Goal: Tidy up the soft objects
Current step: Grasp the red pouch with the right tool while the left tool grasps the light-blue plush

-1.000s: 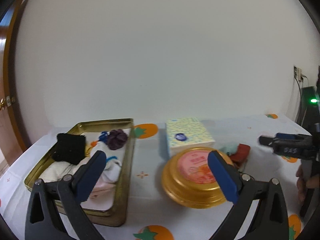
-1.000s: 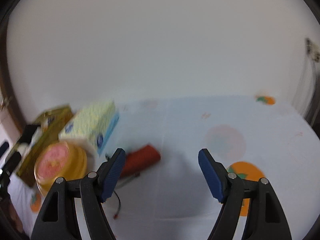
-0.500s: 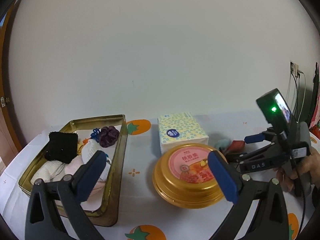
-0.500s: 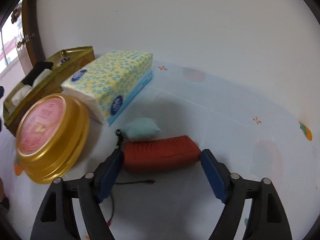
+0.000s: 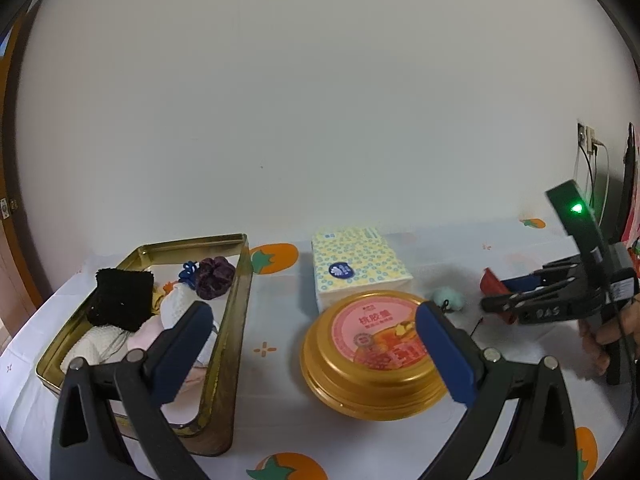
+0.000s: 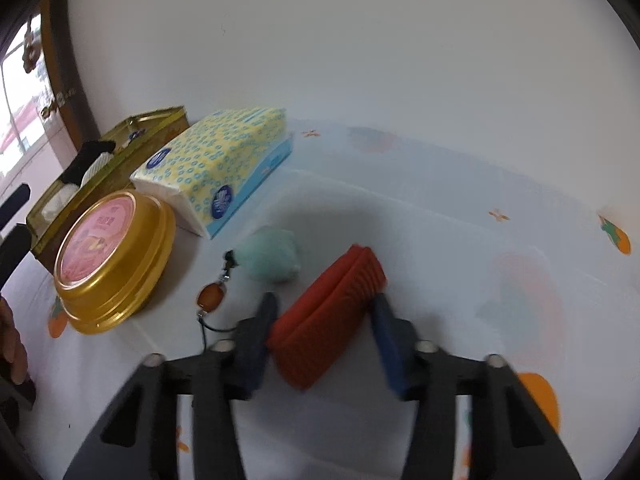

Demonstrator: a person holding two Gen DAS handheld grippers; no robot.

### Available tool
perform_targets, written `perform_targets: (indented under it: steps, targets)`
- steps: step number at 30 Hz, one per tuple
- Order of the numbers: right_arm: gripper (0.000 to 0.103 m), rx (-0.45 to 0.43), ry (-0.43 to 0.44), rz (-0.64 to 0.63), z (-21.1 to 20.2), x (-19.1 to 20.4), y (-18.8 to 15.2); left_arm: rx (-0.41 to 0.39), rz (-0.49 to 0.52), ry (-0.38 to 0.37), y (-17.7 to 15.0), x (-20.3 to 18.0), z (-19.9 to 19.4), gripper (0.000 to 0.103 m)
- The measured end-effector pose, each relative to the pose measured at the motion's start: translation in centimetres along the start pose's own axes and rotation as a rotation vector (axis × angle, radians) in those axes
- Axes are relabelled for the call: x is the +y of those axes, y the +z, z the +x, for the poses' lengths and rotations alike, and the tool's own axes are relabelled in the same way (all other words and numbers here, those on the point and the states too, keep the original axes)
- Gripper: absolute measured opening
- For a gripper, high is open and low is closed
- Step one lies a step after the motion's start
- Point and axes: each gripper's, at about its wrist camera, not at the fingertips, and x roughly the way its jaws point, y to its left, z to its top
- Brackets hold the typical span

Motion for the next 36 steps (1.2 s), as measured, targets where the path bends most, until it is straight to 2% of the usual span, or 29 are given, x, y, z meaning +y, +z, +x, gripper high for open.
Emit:
perform_targets:
  steps: [1, 5, 13, 15, 17, 21, 25, 26, 28, 29, 33, 36]
  targets:
    - [0.019, 0.007, -0.026, 0.009, -0.1, -0.7, -0.3, -0.001, -0.002, -0.001, 0.0, 0.1, 0.0, 0.103]
    - [0.018, 0.011, 0.037, 0.065, -0.5, -2.5, -1.4, 0.010, -0.005, 0.005, 0.1, 0.1, 0.2, 0.103]
    - [0.016, -0.013, 0.002, 0.076, -0.5, -1.9, -1.4, 0.002, -0.004, 0.005, 0.2, 0.0, 0.1, 0.103]
    - [0.016, -0.061, 0.038, 0.139, -1.3, -2.7, -1.2, -0.021, -0.014, 0.002, 0.3, -0.1, -0.2, 0.103]
    - [0.016, -0.145, 0.049, 0.181, -2.9, -3.4, -1.0, -0.046, -0.016, -0.017, 0.7, -0.7, -0.6, 0.103]
    - [0.017, -0.245, -0.011, 0.217, -4.8, -4.2, -1.0, -0.069, 0.004, -0.091, 2.7, -4.2, -0.9, 0.103]
    - [0.017, -0.300, -0.079, 0.243, -5.9, -5.2, -1.1, 0.024, 0.061, -0.058, 4.1, -10.0, 2.7, 0.101]
    - [0.017, -0.309, -0.092, 0.251, -5.9, -5.5, -1.1, 0.047, 0.077, -0.051, 4.2, -11.2, 3.6, 0.095]
    - [0.017, -0.314, -0.115, 0.251, -5.9, -5.9, -1.0, 0.115, 0.124, -0.034, 4.3, -14.0, 6.1, 0.090]
    - [0.017, -0.317, -0.124, 0.252, -5.9, -6.2, -0.9, 0.148, 0.145, -0.003, 4.3, -15.2, 7.4, 0.090]
    - [0.017, -0.337, -0.122, 0.294, -6.3, -7.1, -0.7, 0.306, 0.123, 0.084, 3.7, -17.3, 11.7, 0.086]
    - [0.017, -0.357, -0.122, 0.316, -6.9, -7.6, -0.7, 0.384, 0.126, 0.128, 3.0, -18.4, 14.2, 0.083]
